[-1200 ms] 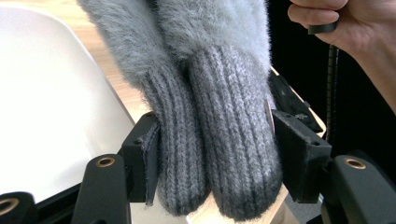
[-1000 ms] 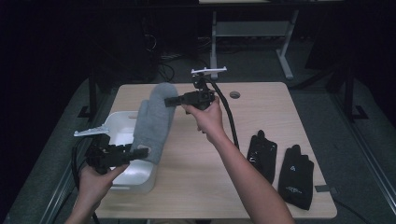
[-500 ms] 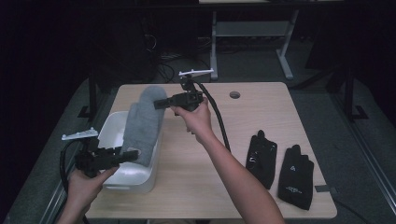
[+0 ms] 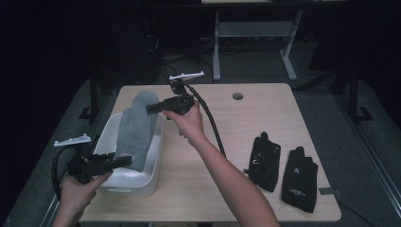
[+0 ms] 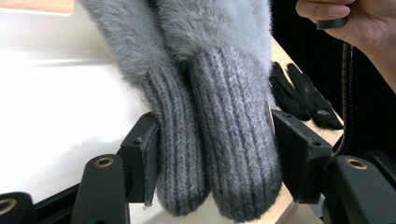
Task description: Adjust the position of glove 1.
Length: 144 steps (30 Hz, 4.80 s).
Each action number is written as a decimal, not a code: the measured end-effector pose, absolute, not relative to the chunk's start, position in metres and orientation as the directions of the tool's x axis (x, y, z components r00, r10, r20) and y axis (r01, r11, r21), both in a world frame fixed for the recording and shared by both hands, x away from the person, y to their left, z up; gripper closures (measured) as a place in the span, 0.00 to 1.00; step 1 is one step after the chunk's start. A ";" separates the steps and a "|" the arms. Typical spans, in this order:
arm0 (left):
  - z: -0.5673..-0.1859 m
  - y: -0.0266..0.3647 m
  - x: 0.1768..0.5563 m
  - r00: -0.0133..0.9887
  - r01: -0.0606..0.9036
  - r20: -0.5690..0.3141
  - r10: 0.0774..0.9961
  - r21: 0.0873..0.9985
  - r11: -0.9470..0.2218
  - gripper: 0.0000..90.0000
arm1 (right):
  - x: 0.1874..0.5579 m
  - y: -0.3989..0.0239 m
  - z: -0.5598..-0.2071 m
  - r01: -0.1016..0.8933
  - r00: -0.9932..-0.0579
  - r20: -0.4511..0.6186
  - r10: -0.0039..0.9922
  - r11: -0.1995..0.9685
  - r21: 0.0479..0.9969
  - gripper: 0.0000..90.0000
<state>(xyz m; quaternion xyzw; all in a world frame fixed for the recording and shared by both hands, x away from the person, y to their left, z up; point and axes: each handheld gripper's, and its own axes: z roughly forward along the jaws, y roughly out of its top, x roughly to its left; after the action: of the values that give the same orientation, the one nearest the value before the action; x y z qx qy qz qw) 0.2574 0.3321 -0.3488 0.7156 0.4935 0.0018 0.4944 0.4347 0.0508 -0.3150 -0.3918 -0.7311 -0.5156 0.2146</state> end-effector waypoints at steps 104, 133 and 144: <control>-0.364 0.338 0.245 0.484 0.718 -0.393 0.782 0.689 -0.098 0.33 | 0.439 0.072 -0.366 0.775 -0.629 0.646 0.433 0.286 0.564 0.58; -0.350 0.308 0.256 0.553 0.684 -0.395 0.734 0.718 -0.129 0.30 | 0.438 0.027 -0.349 0.769 -0.633 0.657 0.409 0.236 0.594 0.54; -0.348 0.297 0.260 0.570 0.679 -0.387 0.725 0.719 -0.150 0.30 | 0.437 0.005 -0.345 0.772 -0.624 0.657 0.422 0.208 0.600 0.53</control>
<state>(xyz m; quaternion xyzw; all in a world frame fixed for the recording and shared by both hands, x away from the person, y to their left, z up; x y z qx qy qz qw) 0.2600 0.2967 -0.3480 0.7580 0.4631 0.0251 0.4586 0.4366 0.0049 -0.3449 -0.3947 -0.7564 -0.4900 0.1787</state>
